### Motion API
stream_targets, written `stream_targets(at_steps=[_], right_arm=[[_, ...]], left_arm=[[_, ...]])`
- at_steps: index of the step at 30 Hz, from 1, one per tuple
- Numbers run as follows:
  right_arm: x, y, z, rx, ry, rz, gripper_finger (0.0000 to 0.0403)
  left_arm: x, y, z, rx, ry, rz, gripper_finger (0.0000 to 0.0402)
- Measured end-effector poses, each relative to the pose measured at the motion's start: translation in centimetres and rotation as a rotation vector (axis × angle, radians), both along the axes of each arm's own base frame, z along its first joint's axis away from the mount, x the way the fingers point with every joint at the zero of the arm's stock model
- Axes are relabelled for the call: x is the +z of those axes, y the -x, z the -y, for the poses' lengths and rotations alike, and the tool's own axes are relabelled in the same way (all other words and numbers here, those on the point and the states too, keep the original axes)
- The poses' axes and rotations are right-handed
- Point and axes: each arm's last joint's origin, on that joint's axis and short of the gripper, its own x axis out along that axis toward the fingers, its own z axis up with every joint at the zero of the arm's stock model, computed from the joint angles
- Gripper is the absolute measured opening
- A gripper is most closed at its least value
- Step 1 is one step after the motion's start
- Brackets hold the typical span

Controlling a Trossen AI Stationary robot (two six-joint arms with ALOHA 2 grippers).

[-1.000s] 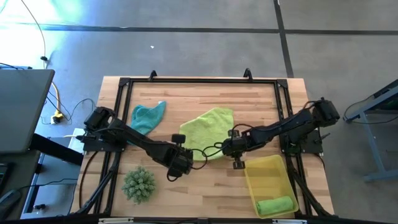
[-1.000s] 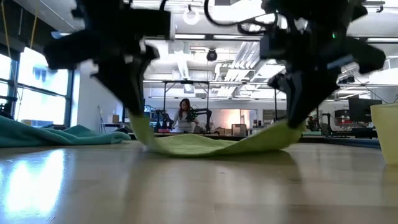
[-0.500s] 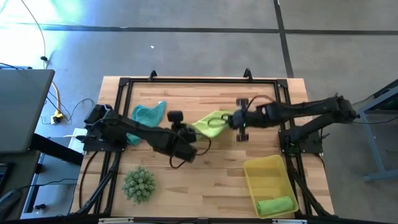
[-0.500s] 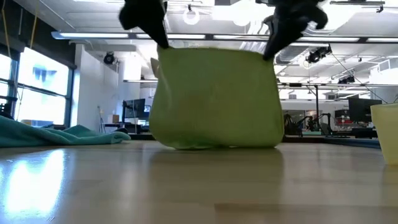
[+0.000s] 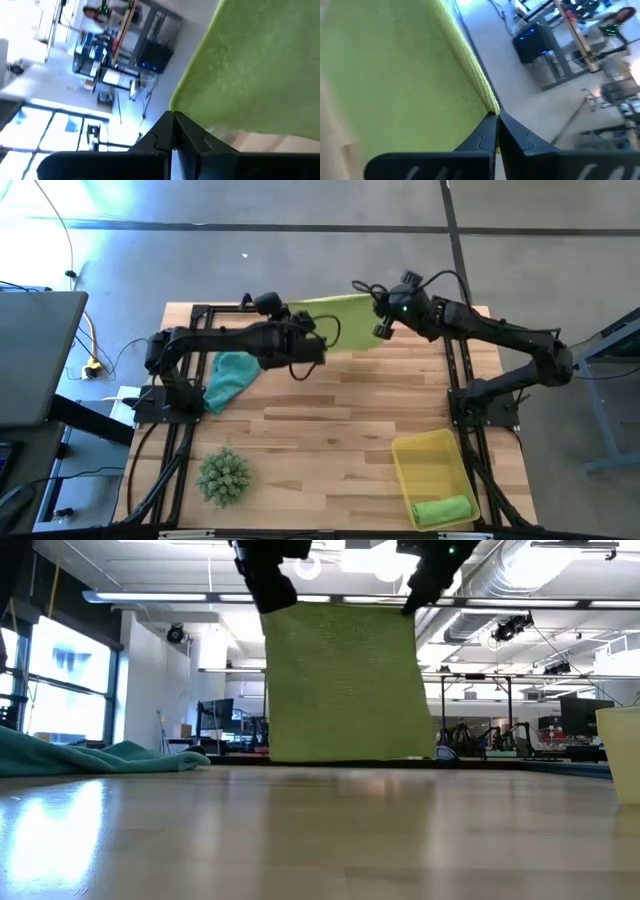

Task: Roll microfiber towels into tight, uniform cylinder then place into a basket
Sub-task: Fold the light green microfiber cloth

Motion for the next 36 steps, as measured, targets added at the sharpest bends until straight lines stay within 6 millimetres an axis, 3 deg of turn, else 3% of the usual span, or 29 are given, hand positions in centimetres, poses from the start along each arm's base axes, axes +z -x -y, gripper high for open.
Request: stream_targets(at_steps=[5, 11, 19, 25, 31, 36], right_arm=[[-1.1, 0.3, 0.2, 0.110, -0.157, -0.019, 0.0000], [-3.4, 0.2, -2.5, 0.202, -0.480, -0.038, 0.0000], [-12.3, 0.0, -7.7, 0.303, -0.722, -0.072, 0.0000], [-16.7, 0.7, -12.3, 0.361, -0.844, -0.020, 0.0000], [-17.2, 1.2, -15.1, 0.431, -0.894, -0.039, 0.0000], [-16.9, 0.8, -14.5, 0.454, -0.767, -0.032, 0.0000]], left_arm=[[-0.2, 0.1, -0.3, 0.004, 0.121, 0.060, 0.0003], [-2.0, -0.8, 4.1, -0.129, 0.430, 0.095, 0.0003], [-6.1, -0.8, 12.0, -0.244, 0.640, 0.084, 0.0003], [-9.0, -0.9, 16.8, -0.302, 0.794, 0.157, 0.0003], [-9.5, -1.7, 19.0, -0.360, 0.915, 0.235, 0.0003], [-9.6, -1.5, 18.3, -0.302, 0.836, 0.253, 0.0003]])
